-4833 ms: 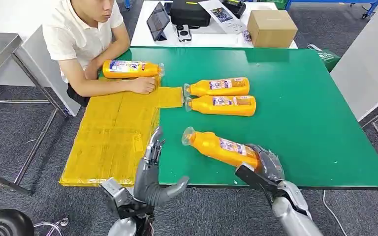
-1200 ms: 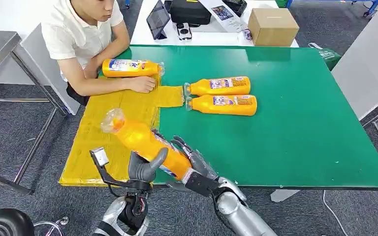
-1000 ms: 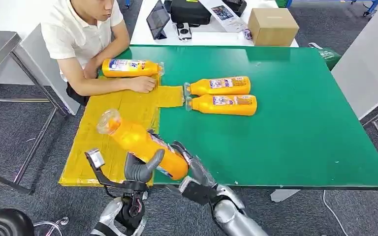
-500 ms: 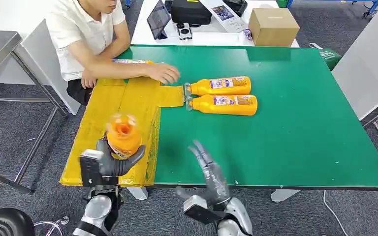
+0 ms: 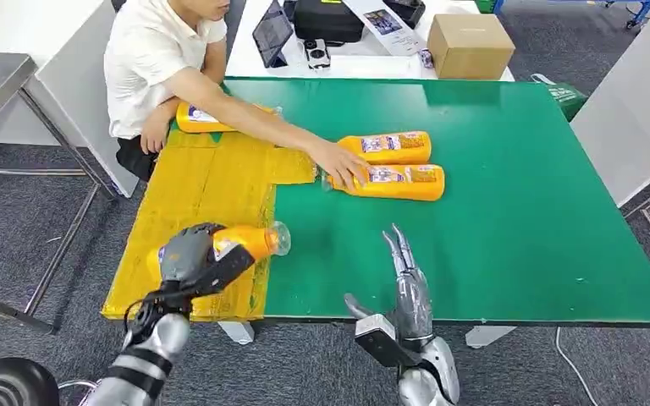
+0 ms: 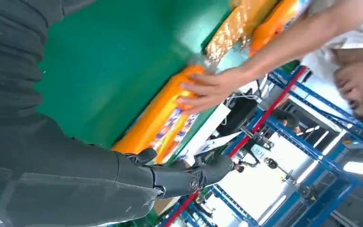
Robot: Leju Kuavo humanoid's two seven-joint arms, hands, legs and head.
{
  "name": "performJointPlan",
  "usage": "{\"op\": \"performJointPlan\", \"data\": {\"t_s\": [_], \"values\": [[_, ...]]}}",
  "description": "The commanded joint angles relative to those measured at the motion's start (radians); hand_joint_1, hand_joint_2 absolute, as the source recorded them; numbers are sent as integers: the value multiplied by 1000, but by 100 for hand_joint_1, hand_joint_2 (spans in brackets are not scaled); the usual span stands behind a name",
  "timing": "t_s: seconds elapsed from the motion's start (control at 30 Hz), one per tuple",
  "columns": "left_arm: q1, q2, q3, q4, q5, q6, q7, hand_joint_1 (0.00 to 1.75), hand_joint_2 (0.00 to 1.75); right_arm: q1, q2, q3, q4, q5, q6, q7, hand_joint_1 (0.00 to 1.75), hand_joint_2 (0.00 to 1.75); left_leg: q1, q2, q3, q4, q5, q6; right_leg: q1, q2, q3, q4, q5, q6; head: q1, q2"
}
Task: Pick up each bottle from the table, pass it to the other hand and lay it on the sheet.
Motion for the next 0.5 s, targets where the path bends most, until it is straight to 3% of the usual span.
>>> {"op": "performJointPlan", "data": {"t_s": [0.03, 0.2, 0.33, 0.37, 0.4, 0.43, 0.5], "values": [[-332, 16, 2, 577, 15, -145, 17, 175, 175, -75, 40, 29, 132, -65, 46, -32, 0, 175, 2, -2, 0, 0, 2, -2, 2, -2, 2, -1, 1, -2, 1, 0], [-335, 14, 6, 591, 20, -147, 14, 175, 175, -71, 33, 34, 129, -70, 40, -32, 0, 175, 1, 1, 5, -1, 2, -1, 2, 1, 6, -2, 2, -3, 0, 0], [-358, 29, 25, 652, 52, -232, 12, 175, 175, -68, 25, 52, 150, -108, 54, -32, 0, 175, 2, 2, 7, -1, 2, -2, 2, 2, 7, -1, 3, -3, 0, 0], [-360, 33, 28, 657, 60, -237, 2, 143, 175, -67, 24, 51, 159, -114, 54, -32, 0, 175, 2, 4, 7, -2, 3, -2, 3, 4, 7, -3, 4, -3, 0, 0], [-361, 33, 28, 661, 61, -243, 0, 35, 175, -68, 24, 49, 162, -124, 58, -32, 0, 175, 2, 3, 8, -2, 3, -2, 2, 3, 8, -2, 3, -3, 0, 0], [-364, 32, 26, 667, 62, -254, -1, 0, 175, -68, 21, 51, 162, -138, 64, -32, 0, 175, 1, 2, 10, -2, 2, -1, 1, 2, 10, -2, 2, -2, 1, 0], [-370, 30, 16, 676, 63, -295, -9, 0, 175, -72, 13, 62, 165, -162, 63, -32, 0, 175, 1, 3, 12, -2, 2, -2, 1, 3, 12, -1, 3, -2, 0, 0]]}}
